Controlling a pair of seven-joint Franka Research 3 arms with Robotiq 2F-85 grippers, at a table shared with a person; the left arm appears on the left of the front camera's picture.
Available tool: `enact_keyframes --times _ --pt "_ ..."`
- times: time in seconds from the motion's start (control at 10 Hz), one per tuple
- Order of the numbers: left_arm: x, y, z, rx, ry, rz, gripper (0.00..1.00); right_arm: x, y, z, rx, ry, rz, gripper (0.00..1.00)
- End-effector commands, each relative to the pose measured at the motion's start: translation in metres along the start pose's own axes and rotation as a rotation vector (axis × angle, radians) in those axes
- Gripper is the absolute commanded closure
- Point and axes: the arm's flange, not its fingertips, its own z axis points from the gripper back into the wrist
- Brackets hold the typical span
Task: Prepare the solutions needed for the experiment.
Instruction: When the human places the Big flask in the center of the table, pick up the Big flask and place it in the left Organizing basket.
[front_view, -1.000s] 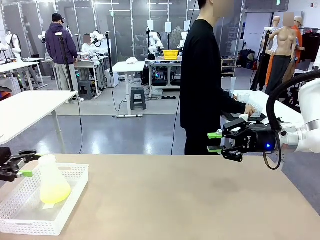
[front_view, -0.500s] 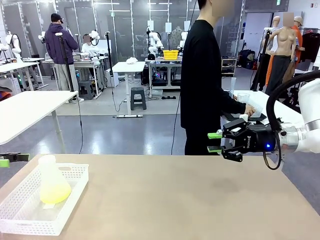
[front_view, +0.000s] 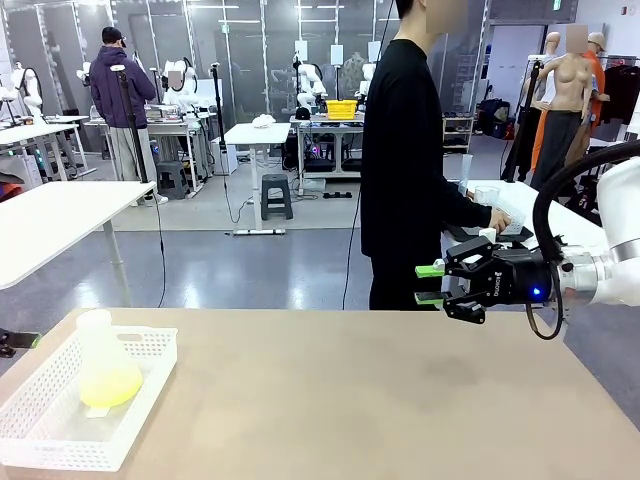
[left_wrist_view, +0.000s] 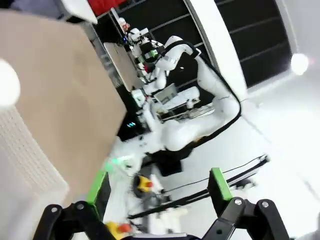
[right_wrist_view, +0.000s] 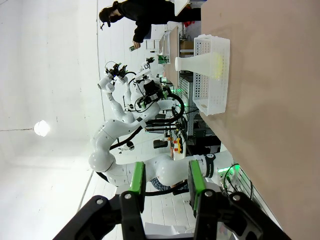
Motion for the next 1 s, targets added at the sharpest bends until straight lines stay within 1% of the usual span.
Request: enact_keyframes --times 0.0,0.1,0.2,0.9 --pt "0.013 -0.002 -0.004 -0.056 -0.024 0.212 0.00 -0.002 0.001 0.000 -0.001 0.004 0.003 0.55" --pt "0.019 -0.002 -0.004 -0.101 -0.034 0.255 0.00 -0.002 0.001 0.000 -0.001 0.004 0.003 0.55" --pt "0.001 -0.001 -0.004 -0.026 0.002 0.123 0.00 -0.002 0.001 0.000 -0.001 0.004 0.003 0.55" --pt "0.001 -0.001 -0.004 -0.026 0.002 0.123 0.00 -0.002 0.001 0.000 -0.001 0.004 0.003 0.55"
